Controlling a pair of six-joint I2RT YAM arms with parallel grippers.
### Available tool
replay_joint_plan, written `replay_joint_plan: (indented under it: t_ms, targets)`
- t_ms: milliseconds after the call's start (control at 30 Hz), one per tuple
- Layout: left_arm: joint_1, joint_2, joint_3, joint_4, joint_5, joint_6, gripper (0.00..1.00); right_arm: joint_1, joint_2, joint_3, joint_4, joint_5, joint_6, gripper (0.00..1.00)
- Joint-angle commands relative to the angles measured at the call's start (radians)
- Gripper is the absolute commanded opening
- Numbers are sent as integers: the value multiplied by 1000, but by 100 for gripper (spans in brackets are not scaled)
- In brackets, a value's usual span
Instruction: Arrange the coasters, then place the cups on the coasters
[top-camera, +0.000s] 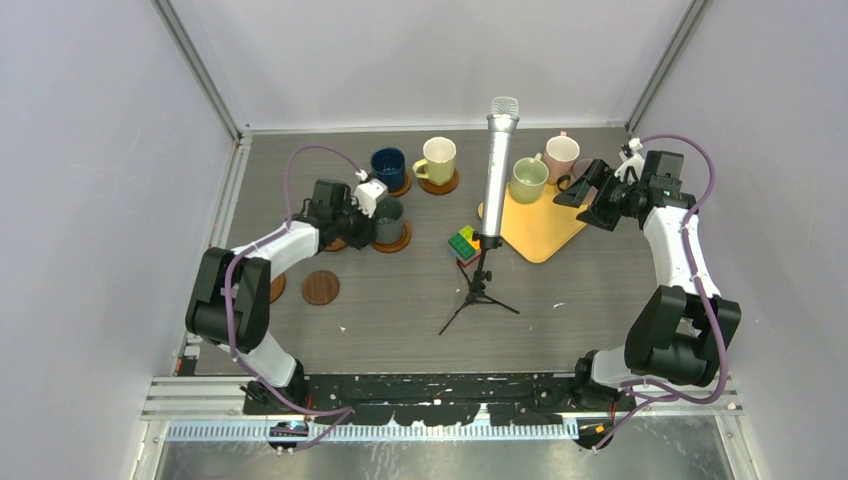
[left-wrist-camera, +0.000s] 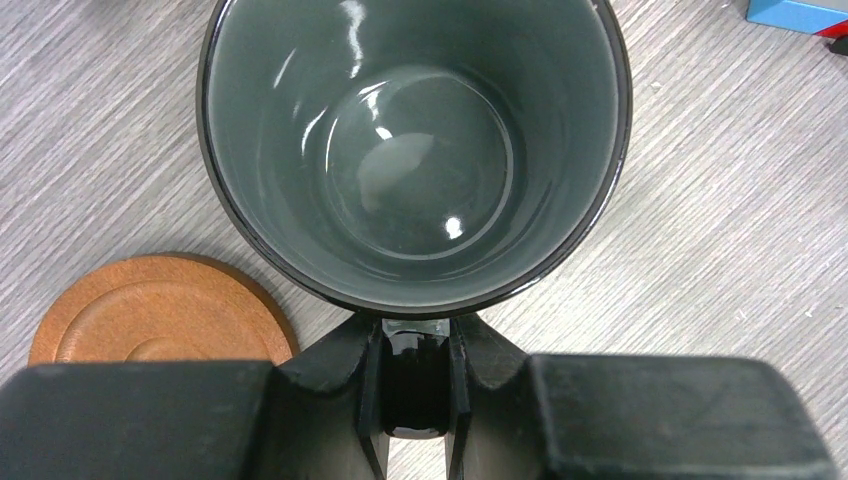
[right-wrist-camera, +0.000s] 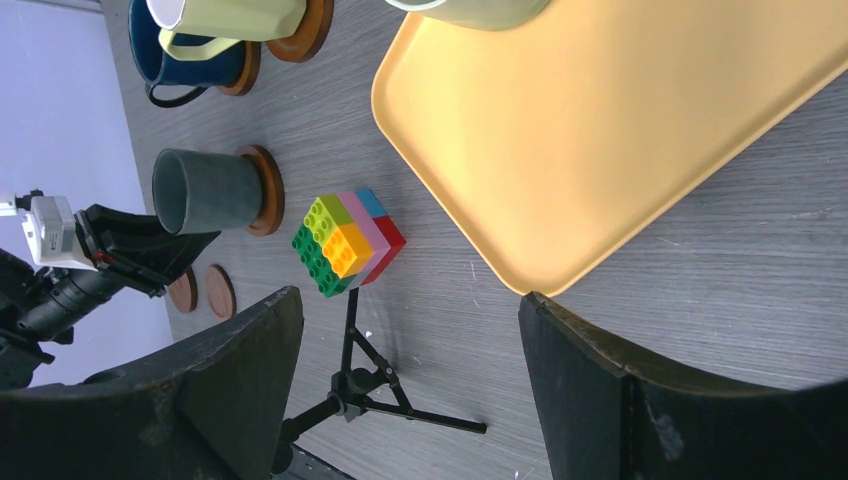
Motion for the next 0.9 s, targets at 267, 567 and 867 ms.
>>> replay_joint_plan:
  t_ms: [267, 567, 867]
  targets:
    - [-30, -5, 7, 88, -15, 27, 4, 0, -24, 7, 45, -8, 8, 83]
    - [-39, -20, 7, 21, -33, 47, 26, 0, -25, 9, 45, -3, 8, 83]
    - [-40, -59, 5, -75, -31, 56, 44, 0, -26, 9, 44, -2, 7, 83]
